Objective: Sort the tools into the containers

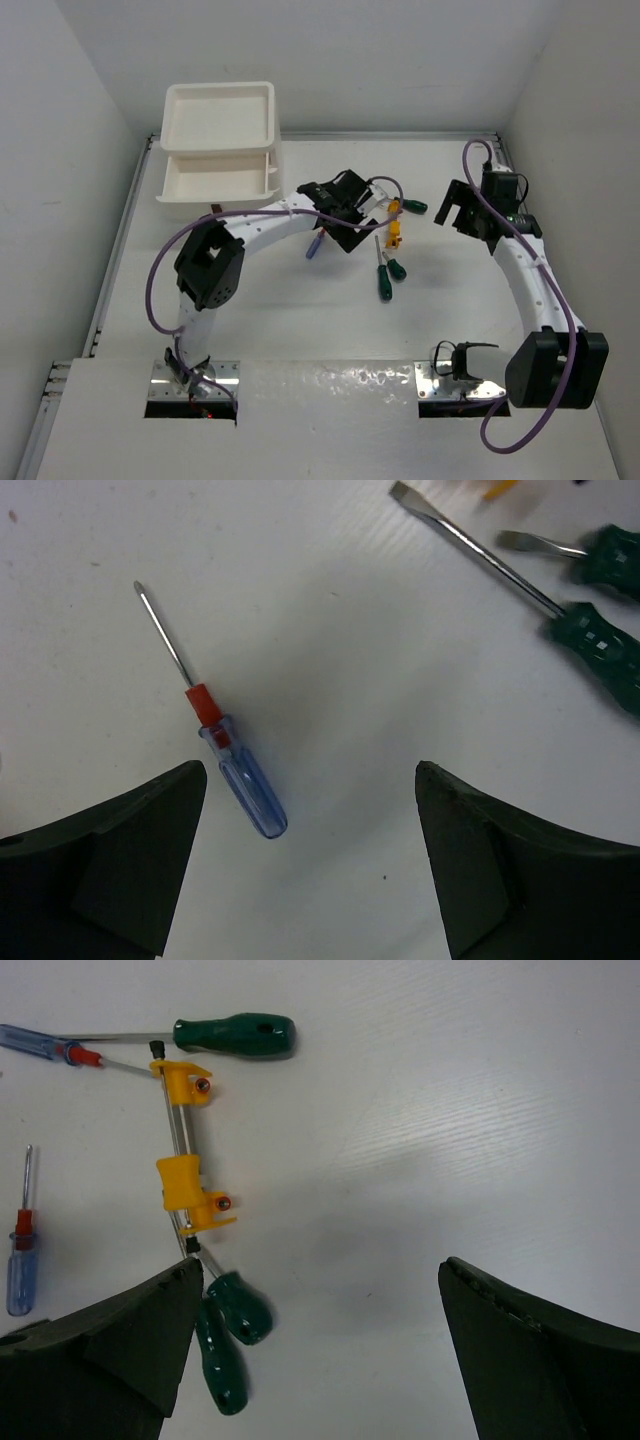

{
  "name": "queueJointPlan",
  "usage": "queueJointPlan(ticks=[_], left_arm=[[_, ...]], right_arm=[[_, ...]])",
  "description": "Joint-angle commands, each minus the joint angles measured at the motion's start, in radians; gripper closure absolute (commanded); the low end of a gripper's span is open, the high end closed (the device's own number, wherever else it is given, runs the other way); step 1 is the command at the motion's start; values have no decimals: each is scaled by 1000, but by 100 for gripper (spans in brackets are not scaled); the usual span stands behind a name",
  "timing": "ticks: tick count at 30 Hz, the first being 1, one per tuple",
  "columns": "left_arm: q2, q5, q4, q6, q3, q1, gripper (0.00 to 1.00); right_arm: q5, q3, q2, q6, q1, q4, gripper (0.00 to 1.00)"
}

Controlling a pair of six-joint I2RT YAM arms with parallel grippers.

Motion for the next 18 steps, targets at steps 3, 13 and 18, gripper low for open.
queueJointPlan(ticks=[3, 13, 18], left_arm=[[48, -18, 74, -116, -14, 62, 18], [200, -8, 73, -133, 40, 128, 38], [206, 34, 68, -126, -25, 128, 65]], right_arm=[[-5, -27, -36, -26, -3, 4, 2], [-36, -91, -92, -34, -1, 55, 3], [-24, -64, -104, -46, -3, 52, 3]])
